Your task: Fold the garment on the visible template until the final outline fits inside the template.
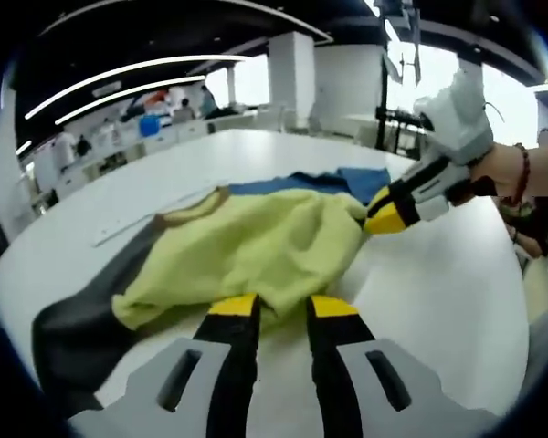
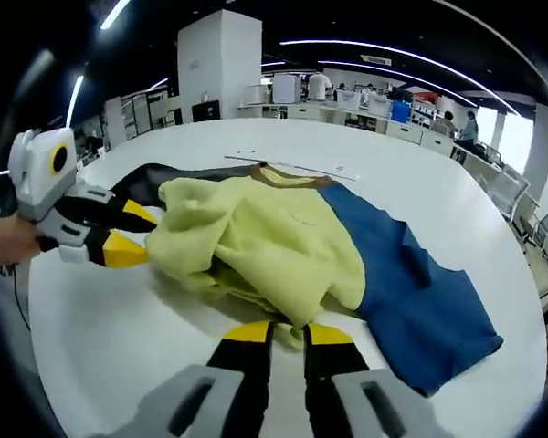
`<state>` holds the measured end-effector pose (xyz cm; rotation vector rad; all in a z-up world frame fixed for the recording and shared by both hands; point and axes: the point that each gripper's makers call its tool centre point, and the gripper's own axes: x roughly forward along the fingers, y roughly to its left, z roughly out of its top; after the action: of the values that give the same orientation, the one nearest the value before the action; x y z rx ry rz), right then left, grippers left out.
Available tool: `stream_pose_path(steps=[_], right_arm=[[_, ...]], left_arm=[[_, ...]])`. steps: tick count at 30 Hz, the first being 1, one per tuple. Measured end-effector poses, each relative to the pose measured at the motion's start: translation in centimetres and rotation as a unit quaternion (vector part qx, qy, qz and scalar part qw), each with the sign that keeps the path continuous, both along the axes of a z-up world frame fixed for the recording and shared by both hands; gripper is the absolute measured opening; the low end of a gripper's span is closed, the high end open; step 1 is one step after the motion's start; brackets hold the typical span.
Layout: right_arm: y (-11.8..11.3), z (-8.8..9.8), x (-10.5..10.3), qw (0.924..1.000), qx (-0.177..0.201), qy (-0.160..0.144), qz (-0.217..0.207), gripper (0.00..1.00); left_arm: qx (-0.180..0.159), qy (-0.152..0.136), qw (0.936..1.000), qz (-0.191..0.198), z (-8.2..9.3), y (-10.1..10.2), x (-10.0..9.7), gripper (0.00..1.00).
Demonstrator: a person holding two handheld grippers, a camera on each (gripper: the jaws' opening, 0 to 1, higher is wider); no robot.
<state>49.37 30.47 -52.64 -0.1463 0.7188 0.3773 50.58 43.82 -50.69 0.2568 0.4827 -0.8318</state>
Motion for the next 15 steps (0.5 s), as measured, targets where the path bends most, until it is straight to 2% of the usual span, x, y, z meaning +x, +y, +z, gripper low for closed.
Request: stream_pose_path(steps=[3,5,7,12,15], right_arm=[[0.0,-0.4,-0.2,0.9999,0.001,0.008,-0.013,0.06],[0.1,-0.6,-0.4,0.9997,0.0,0.01,-0.021,0.01],[0.3,-0.8,-0.7,0.9996,0.002,0.01,-0.027,0.0],[0.8,-0.5,-1.4,0.9997,0.004,0.009,-0.02,0.0],[1.1,0.4,-2.1,0.9998,0.01,0.008,-0.015,0.0]], left_arm=[[0.02,-0.003,0.9998,0.004,-0.5,0.2,0.4,0.08],[0.021,-0.002,0.9998,0.004,-0.5,0.2,0.4,0.01],[0.02,0.003,0.9998,0.004,-0.4,0.1,0.3,0.0],[0.029,-0.007,0.9996,0.001,0.4,0.7,0.0,0.0],[0.026,-0.005,0.9997,0.002,0.9,1.1,-0.2,0.0]])
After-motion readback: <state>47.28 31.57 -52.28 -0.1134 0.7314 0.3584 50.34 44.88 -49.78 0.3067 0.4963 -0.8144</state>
